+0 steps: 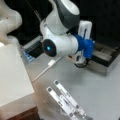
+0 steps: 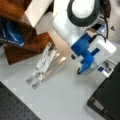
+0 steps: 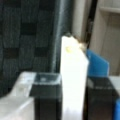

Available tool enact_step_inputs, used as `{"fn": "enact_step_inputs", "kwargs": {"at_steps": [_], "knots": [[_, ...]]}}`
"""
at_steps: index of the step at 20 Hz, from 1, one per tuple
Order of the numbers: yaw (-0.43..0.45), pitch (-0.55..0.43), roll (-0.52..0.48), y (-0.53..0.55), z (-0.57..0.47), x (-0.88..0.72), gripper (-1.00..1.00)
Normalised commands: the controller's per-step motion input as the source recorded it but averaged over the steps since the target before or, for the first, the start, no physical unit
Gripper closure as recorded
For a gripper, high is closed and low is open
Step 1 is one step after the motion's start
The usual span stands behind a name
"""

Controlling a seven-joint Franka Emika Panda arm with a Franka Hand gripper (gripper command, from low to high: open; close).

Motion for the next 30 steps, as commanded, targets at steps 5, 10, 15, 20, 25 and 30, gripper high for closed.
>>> {"fn": "enact_step_inputs", "kwargs": {"at_steps": [5,10,15,20,25,30], "knots": [[0.102,0.061,-0.064,0.19,0.4,0.15,1.0],[0.114,0.027,-0.024,0.18,0.39,0.17,1.0],[0.127,0.013,0.046,0.16,0.35,0.16,1.0],[0.077,0.051,0.056,0.15,0.32,0.14,1.0],[0.007,0.074,0.104,0.27,0.36,0.15,1.0],[-0.072,0.071,0.125,0.28,0.26,0.2,1.0]]}}
